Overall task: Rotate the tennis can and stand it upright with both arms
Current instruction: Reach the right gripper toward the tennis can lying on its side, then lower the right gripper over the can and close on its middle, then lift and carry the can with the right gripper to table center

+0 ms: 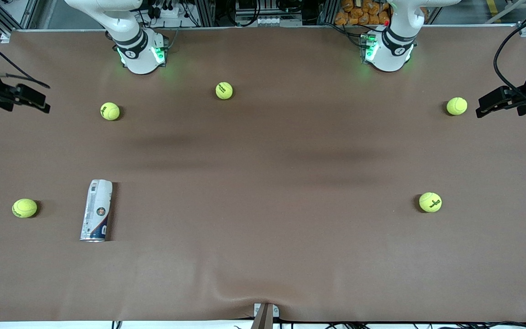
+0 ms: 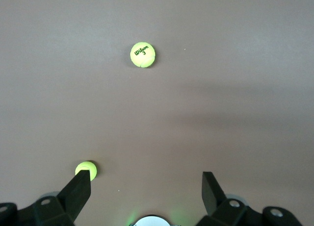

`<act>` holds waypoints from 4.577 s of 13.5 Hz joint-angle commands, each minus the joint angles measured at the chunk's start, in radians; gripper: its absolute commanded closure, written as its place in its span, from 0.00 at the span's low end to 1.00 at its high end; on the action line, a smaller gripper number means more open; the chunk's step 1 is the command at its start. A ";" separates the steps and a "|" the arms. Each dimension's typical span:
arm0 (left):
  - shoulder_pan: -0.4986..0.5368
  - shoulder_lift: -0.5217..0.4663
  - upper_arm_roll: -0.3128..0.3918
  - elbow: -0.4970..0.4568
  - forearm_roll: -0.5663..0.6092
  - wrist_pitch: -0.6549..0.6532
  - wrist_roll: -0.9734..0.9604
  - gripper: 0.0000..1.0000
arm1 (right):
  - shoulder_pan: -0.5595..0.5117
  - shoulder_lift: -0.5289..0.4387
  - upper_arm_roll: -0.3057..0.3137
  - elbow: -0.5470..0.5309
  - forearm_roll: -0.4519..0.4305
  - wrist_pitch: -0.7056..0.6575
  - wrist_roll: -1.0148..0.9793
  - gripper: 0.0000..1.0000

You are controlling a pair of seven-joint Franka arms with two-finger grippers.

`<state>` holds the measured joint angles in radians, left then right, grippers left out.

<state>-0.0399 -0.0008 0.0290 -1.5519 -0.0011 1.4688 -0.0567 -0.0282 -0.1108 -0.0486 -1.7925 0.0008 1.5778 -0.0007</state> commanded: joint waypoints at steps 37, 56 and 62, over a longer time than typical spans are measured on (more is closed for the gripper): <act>0.009 0.015 -0.017 0.009 0.023 -0.002 0.005 0.00 | 0.123 0.629 0.027 -0.067 -0.193 1.022 -0.608 0.35; 0.011 0.018 -0.017 -0.007 0.021 -0.001 -0.006 0.00 | 0.823 0.832 0.076 0.110 -0.179 1.036 -0.634 0.00; 0.024 0.025 -0.011 -0.014 0.012 0.002 0.003 0.00 | 0.818 0.723 0.076 0.153 -0.180 0.954 -0.633 0.00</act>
<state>-0.0251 0.0296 0.0209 -1.5630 0.0023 1.4688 -0.0581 0.7842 0.6840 0.0351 -1.6281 -0.1798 2.5891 -0.6158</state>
